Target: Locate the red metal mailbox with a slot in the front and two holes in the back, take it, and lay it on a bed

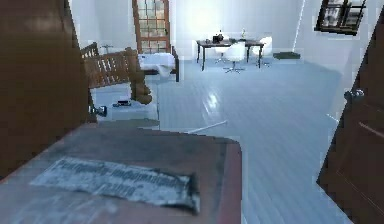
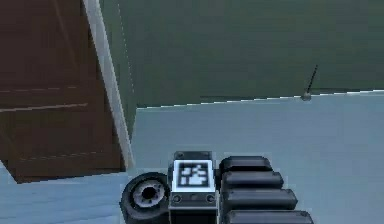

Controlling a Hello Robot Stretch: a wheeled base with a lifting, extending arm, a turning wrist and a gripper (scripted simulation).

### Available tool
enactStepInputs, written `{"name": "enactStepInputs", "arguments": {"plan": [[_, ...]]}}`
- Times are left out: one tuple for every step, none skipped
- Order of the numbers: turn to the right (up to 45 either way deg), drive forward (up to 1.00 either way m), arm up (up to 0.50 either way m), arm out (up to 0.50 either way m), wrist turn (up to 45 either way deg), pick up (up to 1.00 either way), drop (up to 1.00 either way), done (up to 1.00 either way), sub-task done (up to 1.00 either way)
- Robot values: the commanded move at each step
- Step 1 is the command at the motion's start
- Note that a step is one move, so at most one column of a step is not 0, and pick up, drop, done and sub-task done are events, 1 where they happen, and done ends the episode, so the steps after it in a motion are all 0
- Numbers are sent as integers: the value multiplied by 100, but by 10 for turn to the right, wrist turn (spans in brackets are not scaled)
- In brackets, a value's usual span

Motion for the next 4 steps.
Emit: {"name": "enactStepInputs", "arguments": {"plan": [[-90, 0, 0, 0, 0, 0, 0, 0, 0], [0, 100, 0, 0, 0, 0, 0, 0, 0], [0, 35, 0, 0, 0, 0, 0, 0, 0], [-270, 0, 0, 0, 0, 0, 0, 0, 0]]}}
